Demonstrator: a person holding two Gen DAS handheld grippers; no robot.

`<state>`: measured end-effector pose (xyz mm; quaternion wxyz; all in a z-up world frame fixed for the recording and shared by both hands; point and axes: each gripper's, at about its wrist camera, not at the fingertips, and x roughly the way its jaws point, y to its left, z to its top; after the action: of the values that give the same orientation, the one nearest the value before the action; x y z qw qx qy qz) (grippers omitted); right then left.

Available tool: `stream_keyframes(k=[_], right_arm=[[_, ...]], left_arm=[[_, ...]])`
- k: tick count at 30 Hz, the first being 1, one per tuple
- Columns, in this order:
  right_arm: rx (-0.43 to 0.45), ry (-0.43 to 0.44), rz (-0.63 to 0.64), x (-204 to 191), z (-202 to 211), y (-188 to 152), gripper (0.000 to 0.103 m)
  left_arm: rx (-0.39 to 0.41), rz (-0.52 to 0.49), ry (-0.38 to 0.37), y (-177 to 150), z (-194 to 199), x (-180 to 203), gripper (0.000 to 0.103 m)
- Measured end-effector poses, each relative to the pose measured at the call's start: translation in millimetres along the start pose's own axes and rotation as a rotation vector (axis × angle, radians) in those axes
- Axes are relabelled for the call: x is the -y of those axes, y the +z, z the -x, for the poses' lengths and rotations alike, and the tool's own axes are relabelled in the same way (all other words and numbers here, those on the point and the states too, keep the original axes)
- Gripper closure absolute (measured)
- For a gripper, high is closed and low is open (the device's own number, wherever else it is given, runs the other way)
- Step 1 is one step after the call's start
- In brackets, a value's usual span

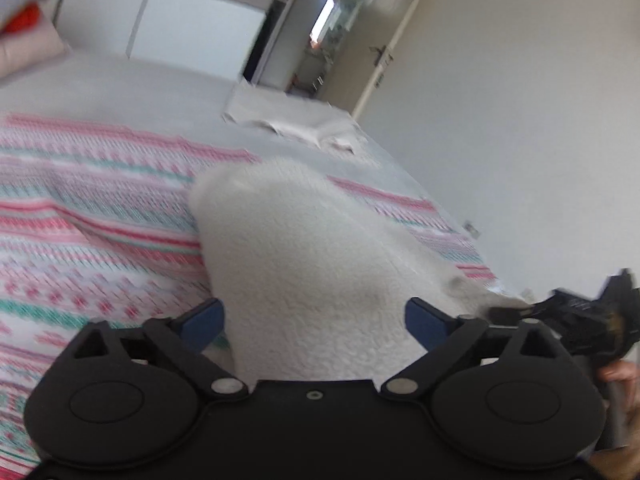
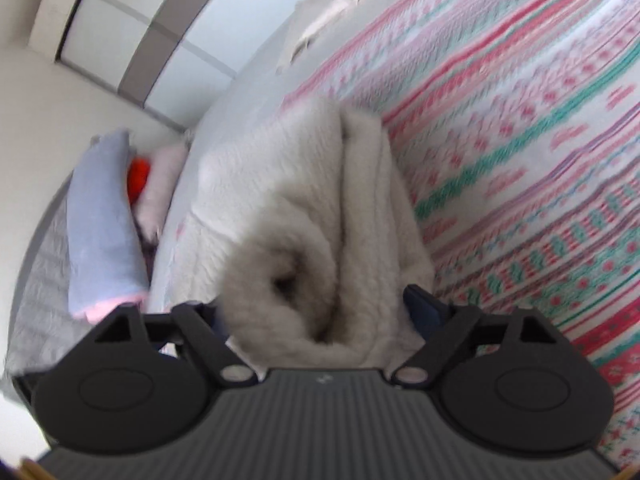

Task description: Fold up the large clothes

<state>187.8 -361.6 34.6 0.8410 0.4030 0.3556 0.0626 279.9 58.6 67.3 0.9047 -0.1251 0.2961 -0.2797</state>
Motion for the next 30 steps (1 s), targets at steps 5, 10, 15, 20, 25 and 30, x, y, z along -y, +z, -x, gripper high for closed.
stream_keyframes(k=[5, 10, 15, 20, 25, 30], right_arm=[[0.125, 0.187, -0.075, 4, 22, 29, 0.011], [0.069, 0.200, -0.118, 7, -19, 64, 0.013], [-0.032, 0.146, -0.100, 13, -66, 89, 0.029], [-0.114, 0.191, -0.121, 20, -104, 109, 0.030], [-0.085, 0.207, 0.090, -18, -112, 105, 0.085], [0.076, 0.345, 0.179, -29, -57, 117, 0.086]], left_arm=[[0.072, 0.000, 0.083, 7, -11, -2, 0.000], [0.156, 0.021, 0.128, 15, -31, -7, 0.002], [0.167, -0.005, 0.143, 32, -54, -6, 0.008], [0.153, -0.114, 0.173, 49, -84, -3, 0.015], [0.160, -0.171, 0.178, 60, -105, -4, 0.032], [0.137, -0.201, 0.081, 63, -120, 16, 0.035]])
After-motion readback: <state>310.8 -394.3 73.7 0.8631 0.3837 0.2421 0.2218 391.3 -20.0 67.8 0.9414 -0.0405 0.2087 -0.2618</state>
